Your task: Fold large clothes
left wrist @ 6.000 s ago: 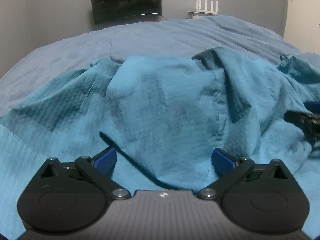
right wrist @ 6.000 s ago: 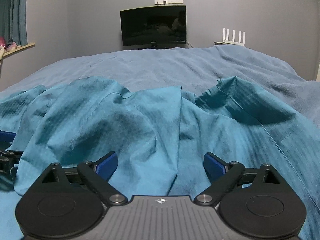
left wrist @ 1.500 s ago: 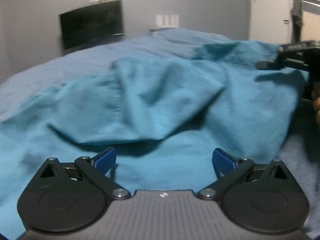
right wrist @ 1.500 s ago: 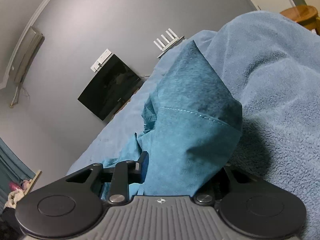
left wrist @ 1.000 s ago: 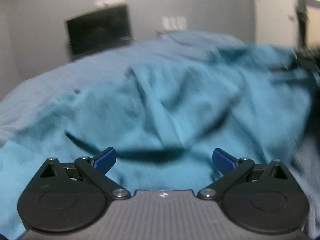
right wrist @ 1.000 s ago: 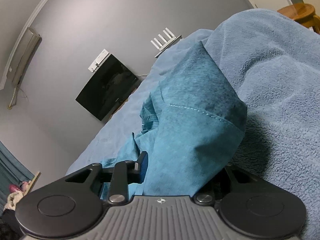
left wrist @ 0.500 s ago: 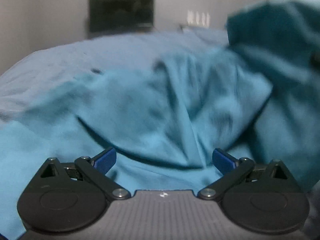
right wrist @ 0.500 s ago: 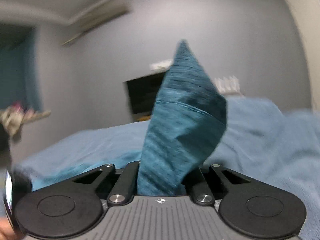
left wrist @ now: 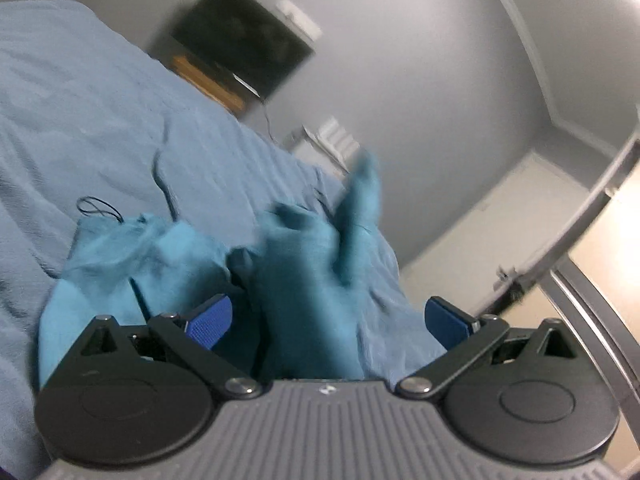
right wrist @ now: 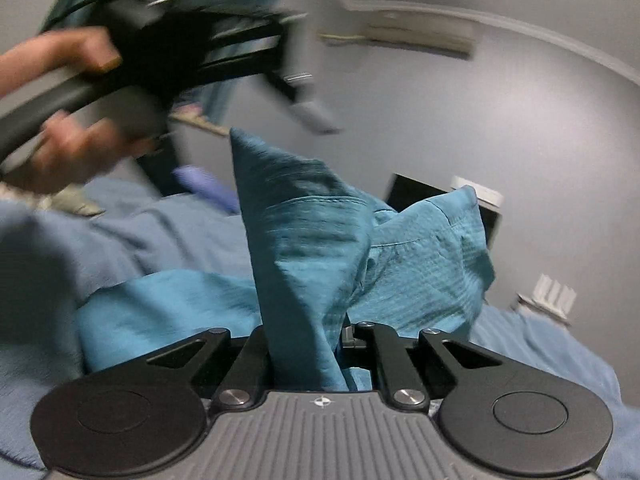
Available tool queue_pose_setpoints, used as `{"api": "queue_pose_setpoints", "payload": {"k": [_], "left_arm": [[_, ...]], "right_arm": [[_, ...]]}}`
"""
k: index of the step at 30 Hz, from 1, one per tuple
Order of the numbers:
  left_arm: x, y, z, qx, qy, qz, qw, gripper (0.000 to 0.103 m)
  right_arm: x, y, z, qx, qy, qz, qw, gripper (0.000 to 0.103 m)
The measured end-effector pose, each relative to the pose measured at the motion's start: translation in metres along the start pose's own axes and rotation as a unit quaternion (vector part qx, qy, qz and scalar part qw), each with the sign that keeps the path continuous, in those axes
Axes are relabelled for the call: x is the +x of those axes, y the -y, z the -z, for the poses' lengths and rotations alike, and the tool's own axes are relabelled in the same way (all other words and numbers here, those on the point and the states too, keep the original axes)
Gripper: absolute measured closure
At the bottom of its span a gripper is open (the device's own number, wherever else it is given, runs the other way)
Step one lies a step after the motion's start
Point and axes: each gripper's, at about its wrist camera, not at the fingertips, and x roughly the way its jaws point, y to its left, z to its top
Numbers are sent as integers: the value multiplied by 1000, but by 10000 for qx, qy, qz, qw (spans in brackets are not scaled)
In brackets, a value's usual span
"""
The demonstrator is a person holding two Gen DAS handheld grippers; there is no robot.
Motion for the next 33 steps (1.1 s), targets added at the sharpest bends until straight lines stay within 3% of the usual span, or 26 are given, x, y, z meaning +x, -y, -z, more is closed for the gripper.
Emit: {"api": "queue_pose_setpoints", "payload": {"k": [3, 8, 12, 13, 15, 20, 23, 26, 28, 33], "left_arm": [[18, -4, -1, 328, -513, -341, 9976, 0], [43, -26, 12, 944, -1188, -1009, 9833, 4], [51, -47, 18, 1034, -1403, -1251, 9767, 32], [51, -53, 18, 967, -1386, -1233, 9779, 36], [37, -67, 21, 838, -1372, -1239, 9792, 53], [20, -97, 24, 507, -1038, -1679, 9790, 71], [22, -103, 27, 510, -1096, -1818, 9759, 71], [25, -105, 26, 453, -1048, -1903, 9751, 71], [22, -108, 26, 318, -1031, -1887, 9761, 71], [18, -98, 29, 497, -993, -2002, 9734, 68]], "right_arm": [[10, -21, -5, -293, -24, -326, 9990, 92], [13, -42, 5, -586, -71, -851, 9946, 92], [20, -51, 12, -732, -196, -1287, 9888, 92], [23, -55, 13, -794, -210, -1380, 9870, 92], [29, -60, 14, -834, -260, -1501, 9848, 92], [49, -72, 14, -754, -425, -1908, 9778, 92], [60, -74, 15, -563, -646, -2042, 9752, 91], [63, -71, 16, -415, -751, -2123, 9734, 79], [50, -56, 14, -87, -798, -2347, 9687, 64], [7, -6, 8, 294, -833, -2533, 9634, 51]]}}
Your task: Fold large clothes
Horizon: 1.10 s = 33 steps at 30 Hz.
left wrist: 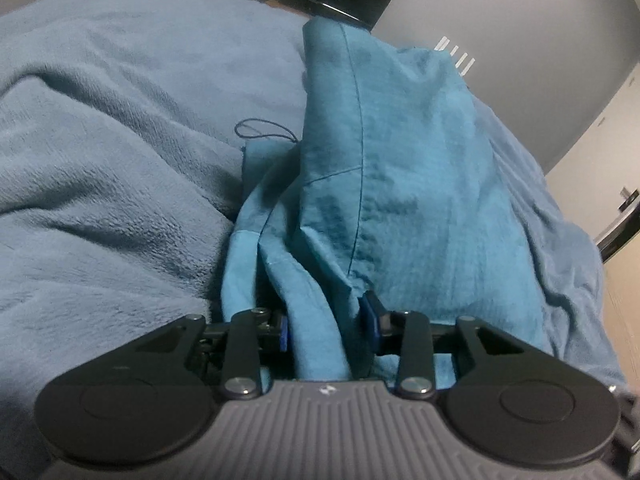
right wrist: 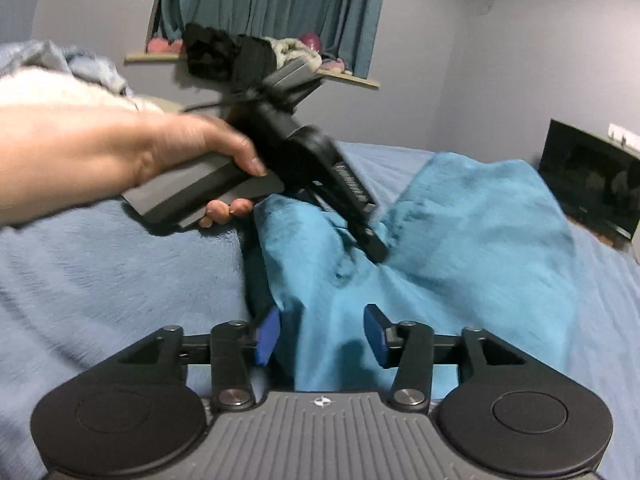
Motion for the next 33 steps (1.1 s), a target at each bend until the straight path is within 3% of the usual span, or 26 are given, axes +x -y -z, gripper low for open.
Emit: {"api": "queue_pose_setpoints", "payload": {"k": [6, 9, 12, 14, 17, 19, 22, 25, 26, 28, 29, 33], "left_arm": [[-46, 17, 9, 517, 466, -108, 9975, 65], [-64, 31, 13, 744, 805, 207, 9938, 58], [-61, 48, 13, 1078, 728, 571, 9899, 57], [-54, 61, 10, 1179, 665, 437, 9898, 57], [-32, 68, -13, 1167, 814, -149, 9897, 42], [-18, 60, -35, 1025, 1041, -347, 9887, 33], [-2, 44, -65, 709, 1282, -477, 9881, 23], [18, 27, -88, 391, 1093, -428, 9923, 16], [25, 19, -93, 190, 979, -165, 9949, 17], [36, 5, -101, -176, 764, 535, 9955, 41], [42, 0, -104, -306, 643, 597, 9957, 62], [65, -10, -116, -456, 559, 161, 9973, 77]], "right_arm": [[-44, 74, 21, 1433, 344, 369, 9884, 52], [-40, 95, 37, 1734, 233, 968, 9798, 57], [-23, 106, 51, 1922, 148, 1080, 9753, 59], [-11, 106, 60, 1871, -8, 1170, 9753, 61], [6, 109, 61, 1858, 48, 1272, 9743, 61], [10, 109, 61, 1846, 71, 1276, 9745, 61], [11, 105, 56, 1728, 76, 1324, 9760, 61], [8, 103, 56, 1647, 95, 1362, 9768, 61], [4, 103, 55, 1621, 105, 1372, 9771, 61], [2, 101, 54, 1575, 124, 1387, 9777, 61], [2, 101, 54, 1559, 132, 1398, 9777, 61], [10, 99, 50, 1432, 210, 1459, 9786, 60]]}}
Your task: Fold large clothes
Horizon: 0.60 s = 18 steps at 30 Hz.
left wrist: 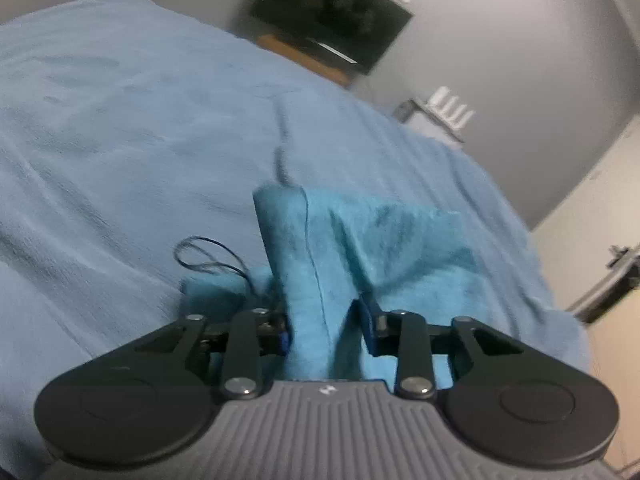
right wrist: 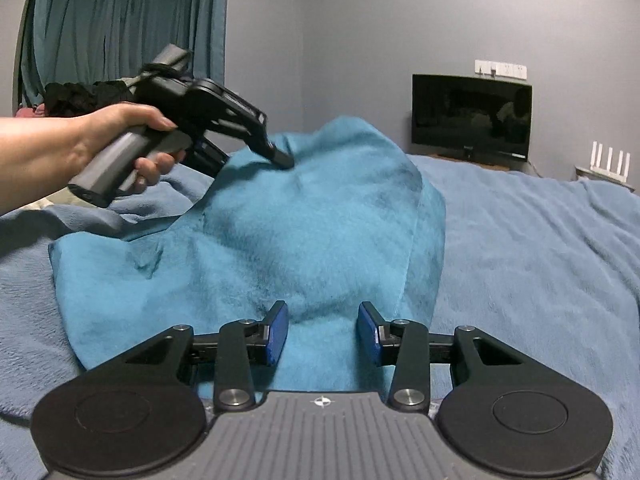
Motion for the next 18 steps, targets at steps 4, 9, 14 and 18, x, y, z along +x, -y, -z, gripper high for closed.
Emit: {"api": "queue_pose_setpoints", "payload": {"k": [4, 9, 14, 18], "left_arm": [[27, -8, -7, 87, -3, -572, 9983, 77], [56, -15, 0, 793, -115, -1567, 9844, 84], [17, -25, -5, 73, 569, -972, 9936, 83], [-35, -4, 10, 342, 1008, -833, 9908, 62]], "right_arm": [[19, -11, -2, -174, 122, -23, 9998, 60], [37, -13, 5, -170, 97, -50, 9998, 61], [29, -6, 4, 106, 198, -236, 9995, 59], [12, 5, -7, 457, 714, -370, 9957, 59]]}}
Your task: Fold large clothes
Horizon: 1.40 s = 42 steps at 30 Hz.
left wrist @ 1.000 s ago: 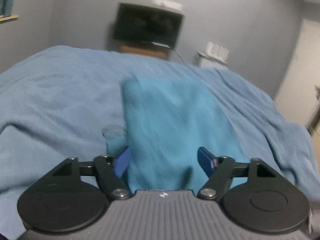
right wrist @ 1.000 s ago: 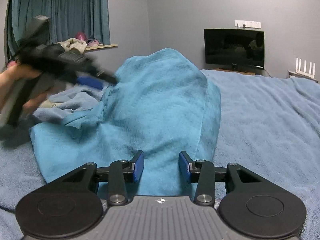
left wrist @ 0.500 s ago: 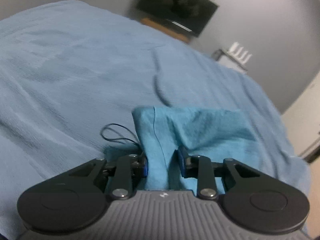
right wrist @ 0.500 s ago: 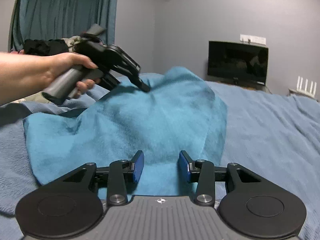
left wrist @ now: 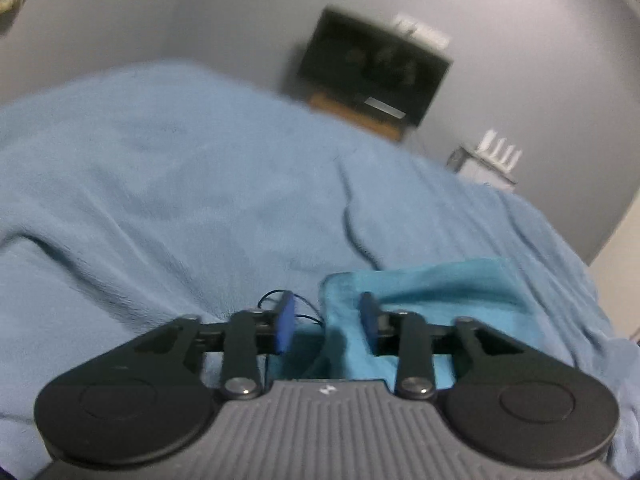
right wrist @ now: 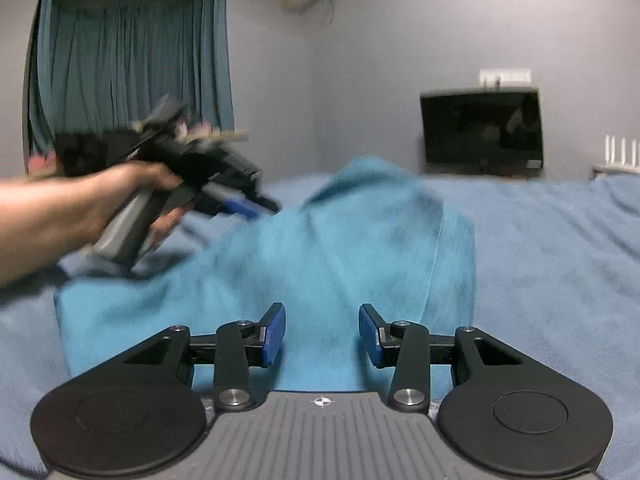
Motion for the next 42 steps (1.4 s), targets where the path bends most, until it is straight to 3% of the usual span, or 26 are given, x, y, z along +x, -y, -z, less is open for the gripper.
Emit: {"api": "queue_pose_setpoints", "payload": {"k": [4, 7, 11, 13, 25, 29, 30, 31, 33, 35, 38, 42], "left_arm": [[-57, 30, 36, 482, 41, 330, 9983, 55], [-63, 54, 69, 1085, -374, 609, 9915, 55], [-50, 66, 99, 1911, -766, 349, 9779, 55], [-47, 65, 107, 2099, -894, 275, 9732, 55], [-15, 49, 100, 1666, -1235, 314, 9778, 53], [-20, 51, 103, 1682, -1239, 357, 9773, 52], [-24, 50, 104, 1693, -1233, 353, 9772, 52], [-24, 50, 104, 1682, -1240, 357, 9773, 52], [-25, 48, 105, 1646, -1248, 373, 9777, 52], [-25, 47, 105, 1640, -1250, 375, 9778, 52], [-18, 43, 101, 1650, -1250, 384, 9776, 52], [-16, 42, 102, 1623, -1259, 398, 9779, 52]], "right_arm": [[7, 8, -18, -279, 283, 470, 9981, 59], [34, 19, -32, -568, 274, 632, 9960, 60], [81, 30, -48, -1043, -28, 408, 9937, 65], [104, 34, -50, -1250, -201, 278, 9916, 65], [220, 68, -49, -1269, -905, 623, 9858, 63], [211, 85, -67, -355, -780, 468, 9952, 60], [201, 92, -71, 23, -693, 445, 9966, 51], [192, 100, -72, 313, -645, 441, 9965, 29], [178, 117, -70, 879, -760, 427, 9923, 11], [171, 139, -60, 1549, -1028, 164, 9824, 13], [166, 173, -35, 2721, -1466, -400, 9502, 12], [172, 195, -8, 3602, -1764, -861, 9120, 7]]}}
